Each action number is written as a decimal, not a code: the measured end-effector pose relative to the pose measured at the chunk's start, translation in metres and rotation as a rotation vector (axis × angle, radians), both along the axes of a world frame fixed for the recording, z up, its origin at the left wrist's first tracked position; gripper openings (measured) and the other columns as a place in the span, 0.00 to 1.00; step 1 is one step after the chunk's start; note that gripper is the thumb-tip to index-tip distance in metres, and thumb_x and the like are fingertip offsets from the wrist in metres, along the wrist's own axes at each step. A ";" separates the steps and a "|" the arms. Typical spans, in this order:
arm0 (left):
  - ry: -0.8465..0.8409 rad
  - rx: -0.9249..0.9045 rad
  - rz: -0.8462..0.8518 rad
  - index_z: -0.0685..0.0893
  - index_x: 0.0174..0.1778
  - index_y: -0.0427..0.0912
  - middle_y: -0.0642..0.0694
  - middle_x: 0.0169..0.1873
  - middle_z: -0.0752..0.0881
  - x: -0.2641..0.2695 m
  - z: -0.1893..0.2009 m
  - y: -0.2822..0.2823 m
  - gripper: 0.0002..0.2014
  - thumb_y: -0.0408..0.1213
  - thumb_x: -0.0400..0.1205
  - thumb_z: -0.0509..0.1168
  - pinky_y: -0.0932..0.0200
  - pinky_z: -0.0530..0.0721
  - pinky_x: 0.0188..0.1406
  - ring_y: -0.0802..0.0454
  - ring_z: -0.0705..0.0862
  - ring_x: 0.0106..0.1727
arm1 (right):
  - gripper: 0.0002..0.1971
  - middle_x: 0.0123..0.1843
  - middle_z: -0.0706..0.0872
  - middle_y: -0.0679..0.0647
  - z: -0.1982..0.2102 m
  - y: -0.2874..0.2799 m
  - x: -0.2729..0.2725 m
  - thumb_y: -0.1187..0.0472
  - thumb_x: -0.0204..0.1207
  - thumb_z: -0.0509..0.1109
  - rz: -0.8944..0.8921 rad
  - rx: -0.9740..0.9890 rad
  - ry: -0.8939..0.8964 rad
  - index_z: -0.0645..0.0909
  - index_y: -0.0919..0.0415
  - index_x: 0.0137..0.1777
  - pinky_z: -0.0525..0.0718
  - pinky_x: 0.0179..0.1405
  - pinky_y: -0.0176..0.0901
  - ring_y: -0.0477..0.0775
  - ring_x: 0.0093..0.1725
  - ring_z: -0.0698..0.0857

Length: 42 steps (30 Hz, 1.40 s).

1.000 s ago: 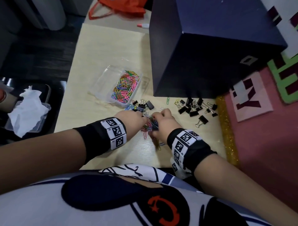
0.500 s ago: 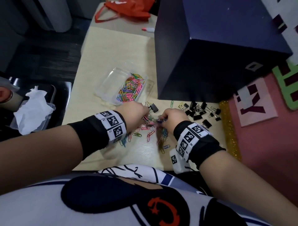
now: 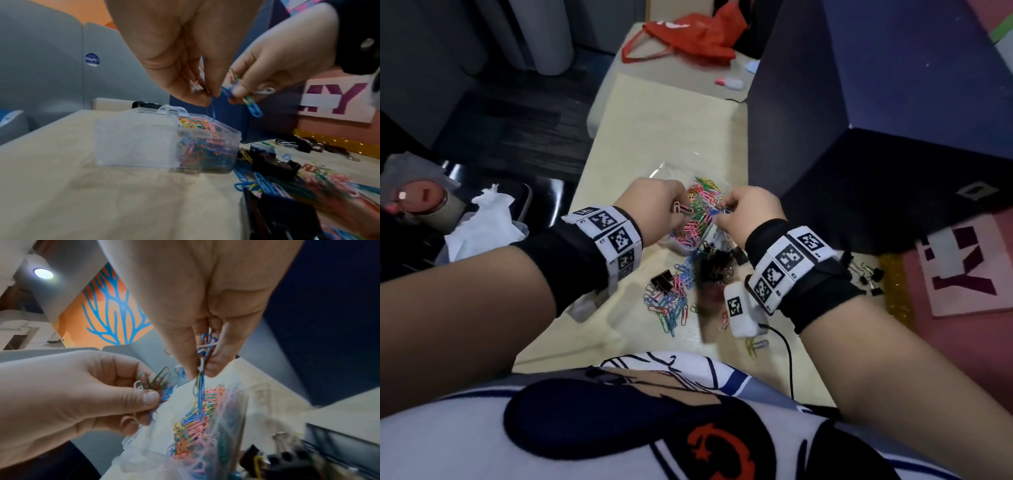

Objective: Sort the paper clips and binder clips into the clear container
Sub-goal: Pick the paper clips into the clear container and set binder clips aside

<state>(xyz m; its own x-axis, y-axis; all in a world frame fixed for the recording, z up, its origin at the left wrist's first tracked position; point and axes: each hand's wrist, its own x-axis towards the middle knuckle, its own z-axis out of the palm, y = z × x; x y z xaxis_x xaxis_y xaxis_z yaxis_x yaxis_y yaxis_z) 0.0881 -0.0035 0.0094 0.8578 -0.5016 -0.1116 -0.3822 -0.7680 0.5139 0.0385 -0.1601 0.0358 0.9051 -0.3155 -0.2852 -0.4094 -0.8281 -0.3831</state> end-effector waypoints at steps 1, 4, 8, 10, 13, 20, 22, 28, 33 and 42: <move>0.020 -0.004 0.012 0.86 0.55 0.46 0.46 0.45 0.89 0.002 -0.003 0.000 0.12 0.42 0.77 0.72 0.60 0.78 0.49 0.48 0.84 0.49 | 0.13 0.57 0.87 0.54 0.000 0.003 0.008 0.55 0.77 0.73 -0.029 0.026 -0.040 0.84 0.56 0.60 0.78 0.55 0.38 0.56 0.59 0.84; 0.064 0.023 0.000 0.84 0.63 0.47 0.46 0.53 0.89 0.007 -0.012 0.001 0.16 0.41 0.79 0.69 0.59 0.78 0.59 0.48 0.85 0.57 | 0.18 0.63 0.86 0.52 -0.006 0.006 0.024 0.52 0.78 0.70 -0.078 0.094 -0.044 0.81 0.53 0.67 0.76 0.60 0.38 0.55 0.65 0.82; 0.070 0.032 -0.086 0.80 0.69 0.47 0.44 0.59 0.87 0.007 -0.015 0.003 0.19 0.37 0.80 0.66 0.56 0.78 0.63 0.46 0.84 0.60 | 0.16 0.67 0.83 0.55 -0.008 -0.003 0.024 0.57 0.81 0.64 -0.083 0.045 -0.035 0.79 0.53 0.67 0.76 0.64 0.42 0.57 0.66 0.81; 0.048 0.074 -0.147 0.81 0.67 0.48 0.44 0.60 0.84 0.005 -0.015 0.002 0.18 0.37 0.80 0.65 0.56 0.78 0.62 0.46 0.84 0.58 | 0.13 0.63 0.85 0.57 -0.012 -0.011 0.012 0.61 0.81 0.61 -0.016 -0.030 0.047 0.81 0.56 0.62 0.78 0.61 0.43 0.59 0.63 0.83; 0.016 0.093 -0.216 0.83 0.62 0.48 0.45 0.56 0.81 -0.002 -0.012 -0.001 0.15 0.36 0.79 0.64 0.56 0.77 0.57 0.46 0.83 0.55 | 0.15 0.63 0.85 0.60 -0.027 -0.021 -0.010 0.63 0.82 0.59 0.147 -0.223 0.375 0.82 0.63 0.64 0.80 0.57 0.42 0.61 0.63 0.83; 0.044 0.196 -0.530 0.82 0.62 0.50 0.46 0.57 0.81 -0.043 -0.014 -0.020 0.15 0.38 0.79 0.62 0.53 0.78 0.61 0.46 0.80 0.61 | 0.26 0.76 0.68 0.60 -0.036 -0.046 -0.053 0.71 0.77 0.57 0.016 -0.274 0.406 0.69 0.59 0.77 0.75 0.69 0.51 0.63 0.72 0.75; 0.037 0.235 -0.581 0.80 0.67 0.50 0.46 0.63 0.79 -0.054 -0.021 -0.024 0.18 0.37 0.80 0.60 0.52 0.78 0.63 0.46 0.78 0.65 | 0.33 0.81 0.59 0.57 -0.043 -0.044 -0.068 0.75 0.74 0.57 0.063 -0.208 0.389 0.61 0.59 0.81 0.69 0.75 0.52 0.63 0.77 0.67; -0.060 0.516 -0.630 0.70 0.76 0.47 0.48 0.77 0.67 -0.066 -0.035 -0.032 0.24 0.36 0.81 0.57 0.45 0.79 0.63 0.44 0.73 0.72 | 0.32 0.78 0.63 0.57 -0.062 -0.037 -0.105 0.72 0.75 0.61 0.135 -0.183 0.305 0.62 0.59 0.80 0.69 0.74 0.49 0.60 0.75 0.66; -0.096 0.503 -0.570 0.76 0.68 0.44 0.45 0.65 0.75 -0.065 -0.038 -0.039 0.18 0.35 0.81 0.59 0.45 0.83 0.53 0.43 0.78 0.62 | 0.23 0.69 0.71 0.57 -0.063 -0.051 -0.098 0.69 0.79 0.58 0.109 -0.117 0.260 0.72 0.58 0.74 0.74 0.72 0.49 0.59 0.70 0.73; -0.085 0.506 -0.521 0.72 0.71 0.42 0.42 0.66 0.73 -0.067 -0.044 -0.047 0.24 0.26 0.78 0.60 0.44 0.83 0.56 0.41 0.78 0.62 | 0.32 0.79 0.64 0.54 -0.061 -0.061 -0.087 0.77 0.73 0.58 0.196 -0.094 0.298 0.68 0.58 0.78 0.68 0.77 0.46 0.56 0.76 0.69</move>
<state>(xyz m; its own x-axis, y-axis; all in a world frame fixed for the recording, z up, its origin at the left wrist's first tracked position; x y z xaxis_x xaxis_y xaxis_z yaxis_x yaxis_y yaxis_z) 0.0207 -0.0506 -0.0343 0.5381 -0.7515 -0.3818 -0.7855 -0.6113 0.0962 -0.0490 -0.2214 -0.0254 0.8323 -0.1817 -0.5237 -0.3214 -0.9279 -0.1889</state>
